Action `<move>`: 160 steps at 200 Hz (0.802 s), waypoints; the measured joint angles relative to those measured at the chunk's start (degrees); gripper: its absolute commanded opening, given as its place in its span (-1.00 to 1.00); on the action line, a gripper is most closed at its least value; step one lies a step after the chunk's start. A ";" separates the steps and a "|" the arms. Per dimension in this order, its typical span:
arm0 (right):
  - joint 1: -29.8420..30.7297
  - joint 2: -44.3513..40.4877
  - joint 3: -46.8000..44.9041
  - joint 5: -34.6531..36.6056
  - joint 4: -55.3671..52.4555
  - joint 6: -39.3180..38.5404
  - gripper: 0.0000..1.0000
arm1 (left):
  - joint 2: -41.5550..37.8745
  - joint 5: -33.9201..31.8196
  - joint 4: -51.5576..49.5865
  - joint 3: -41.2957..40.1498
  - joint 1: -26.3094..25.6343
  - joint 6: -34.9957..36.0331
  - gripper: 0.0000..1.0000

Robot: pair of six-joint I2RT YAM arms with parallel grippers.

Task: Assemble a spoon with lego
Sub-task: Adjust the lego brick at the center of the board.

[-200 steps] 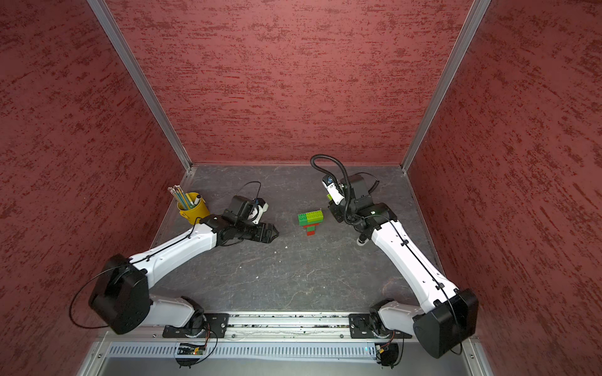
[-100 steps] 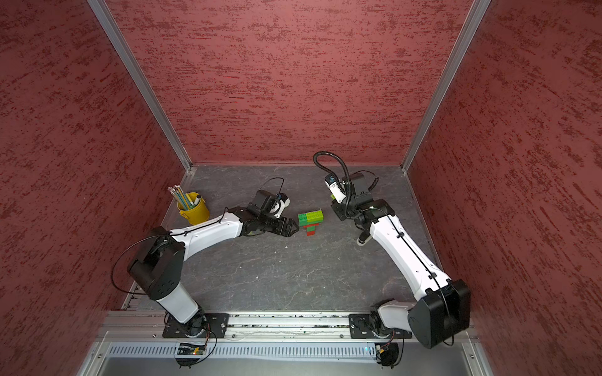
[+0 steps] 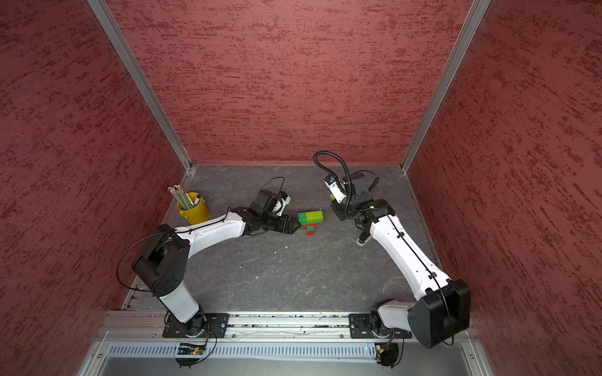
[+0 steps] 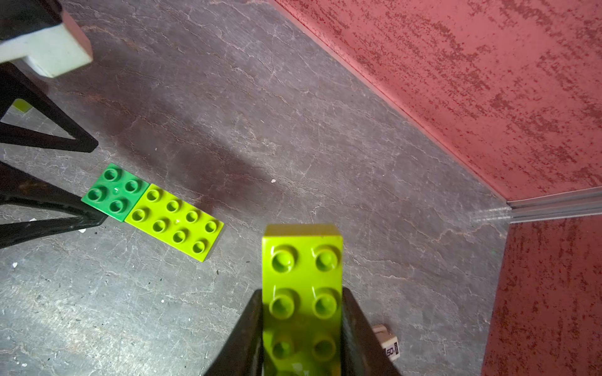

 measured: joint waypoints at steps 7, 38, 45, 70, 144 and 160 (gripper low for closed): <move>0.00 0.00 0.00 -0.07 0.00 0.00 -0.42 | 0.07 -0.20 0.17 0.00 0.00 -0.11 0.90; 0.00 0.00 0.00 -0.50 0.00 -0.04 -0.42 | 0.96 -0.68 0.37 0.24 0.22 -0.35 0.90; 0.00 0.00 0.00 -0.83 -0.02 -0.07 -0.42 | 1.14 -0.79 0.39 0.26 0.33 -0.44 0.90; 0.00 0.00 0.00 -1.75 -0.02 -0.31 -0.42 | 1.73 -0.92 0.37 0.96 1.05 -0.68 0.90; 0.15 1.95 1.88 -5.62 -1.86 -0.52 -0.43 | 2.73 -1.22 -0.31 3.96 2.10 -0.31 0.90; 0.76 4.13 4.22 -6.34 -3.06 0.09 -0.44 | 2.47 -1.18 -0.59 3.58 2.27 0.02 0.90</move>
